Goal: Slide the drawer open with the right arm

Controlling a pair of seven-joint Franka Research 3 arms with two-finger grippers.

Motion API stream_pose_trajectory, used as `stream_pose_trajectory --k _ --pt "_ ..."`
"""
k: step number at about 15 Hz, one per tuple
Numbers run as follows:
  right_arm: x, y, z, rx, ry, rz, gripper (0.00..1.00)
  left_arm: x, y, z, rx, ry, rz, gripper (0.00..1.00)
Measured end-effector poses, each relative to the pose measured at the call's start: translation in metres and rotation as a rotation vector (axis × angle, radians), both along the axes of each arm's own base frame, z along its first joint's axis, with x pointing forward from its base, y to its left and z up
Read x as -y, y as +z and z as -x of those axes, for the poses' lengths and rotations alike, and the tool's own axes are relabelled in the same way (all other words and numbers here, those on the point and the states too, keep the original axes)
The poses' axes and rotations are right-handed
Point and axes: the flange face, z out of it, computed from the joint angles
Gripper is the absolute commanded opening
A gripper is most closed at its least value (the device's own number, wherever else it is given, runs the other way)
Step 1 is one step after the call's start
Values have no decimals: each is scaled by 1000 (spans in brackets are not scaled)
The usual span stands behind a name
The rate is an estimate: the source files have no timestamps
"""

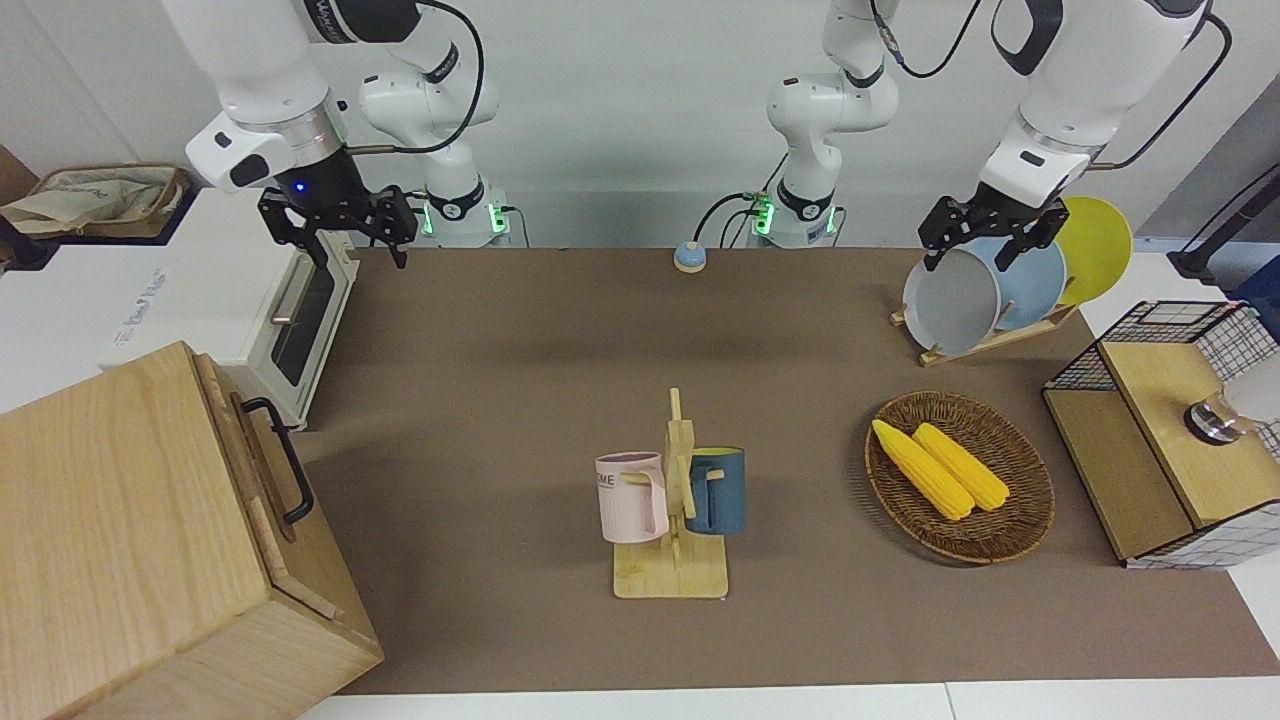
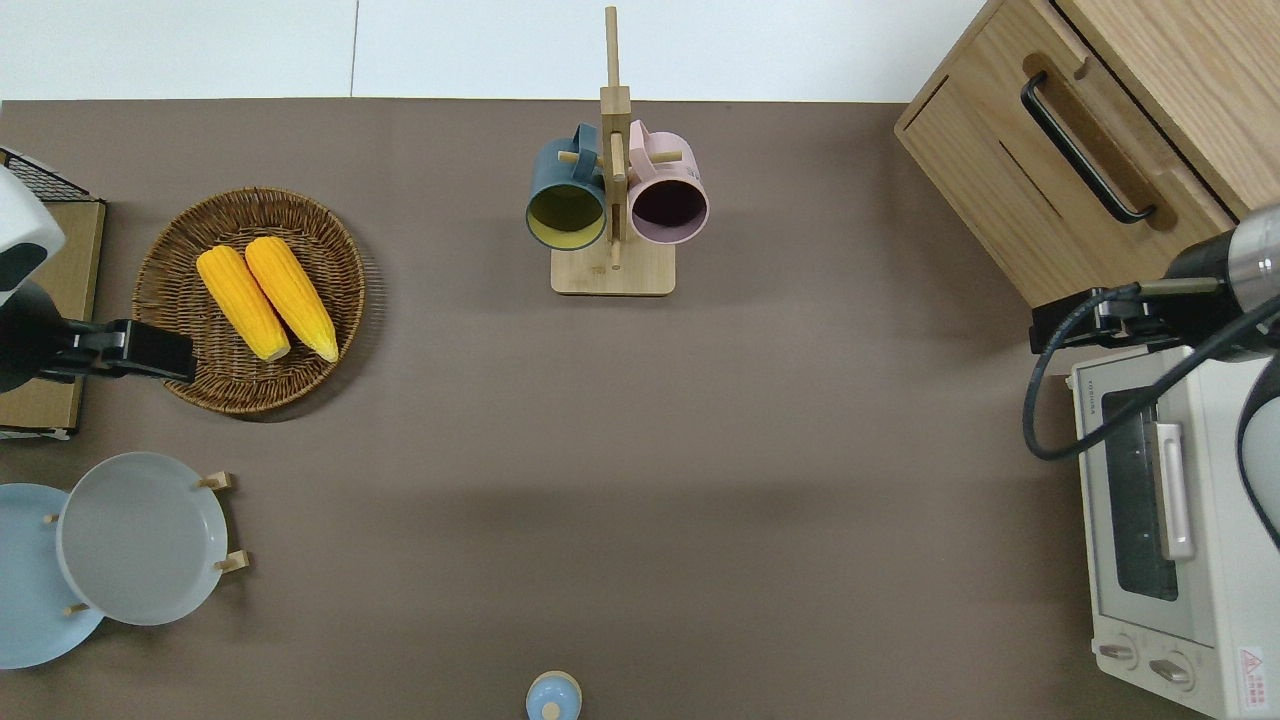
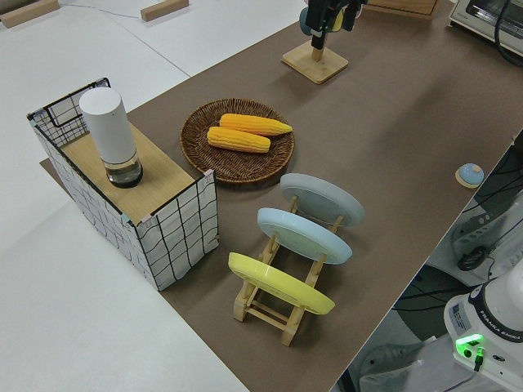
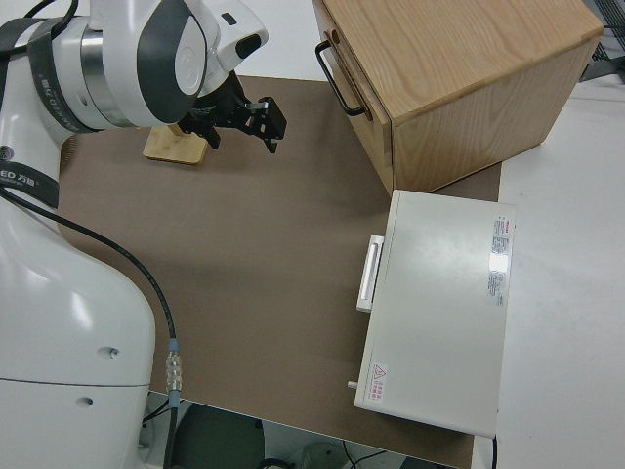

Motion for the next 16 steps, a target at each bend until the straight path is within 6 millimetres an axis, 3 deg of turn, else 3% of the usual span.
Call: stream_pose_trajectory --k 1,10,13,16 --pt "-8 1 1 1 16 -1 990 0 0 0 0 0 0 993" --pt "-5 0 0 0 13 3 987 0 0 0 0 0 0 993" --pt "-9 4 1 13 34 92 987 0 0 0 0 0 0 993" --pt "-28 7 1 35 88 254 987 0 0 0 0 0 0 993"
